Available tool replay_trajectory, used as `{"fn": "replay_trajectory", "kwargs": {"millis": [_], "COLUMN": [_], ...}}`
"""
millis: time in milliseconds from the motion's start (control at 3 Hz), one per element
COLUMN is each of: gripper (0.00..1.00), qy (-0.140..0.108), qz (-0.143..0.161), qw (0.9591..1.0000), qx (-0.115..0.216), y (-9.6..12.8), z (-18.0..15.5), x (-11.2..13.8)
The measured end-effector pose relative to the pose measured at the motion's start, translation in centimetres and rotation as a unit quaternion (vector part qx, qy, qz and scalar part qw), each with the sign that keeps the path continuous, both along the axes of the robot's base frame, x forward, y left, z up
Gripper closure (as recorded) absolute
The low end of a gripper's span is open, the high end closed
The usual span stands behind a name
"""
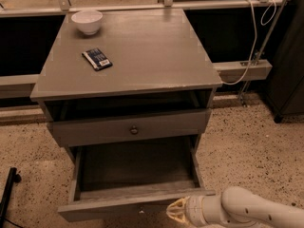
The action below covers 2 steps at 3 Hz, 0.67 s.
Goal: Close middle drawer
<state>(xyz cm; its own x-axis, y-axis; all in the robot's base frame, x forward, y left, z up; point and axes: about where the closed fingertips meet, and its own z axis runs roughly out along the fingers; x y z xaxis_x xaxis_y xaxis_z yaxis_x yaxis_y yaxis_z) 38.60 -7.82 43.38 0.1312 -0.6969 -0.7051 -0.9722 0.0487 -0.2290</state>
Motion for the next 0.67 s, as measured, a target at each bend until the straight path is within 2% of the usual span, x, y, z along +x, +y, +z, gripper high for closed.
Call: {"fn": "replay_trajectory", "kwargs": {"millis": [667], "gripper": [1.0], "qy": [-0.002], "qz": [-0.052], "qw": [0.9987], "qx": [-0.004], "y": [2.2], "z": [-4.0], "x": [2.5]}}
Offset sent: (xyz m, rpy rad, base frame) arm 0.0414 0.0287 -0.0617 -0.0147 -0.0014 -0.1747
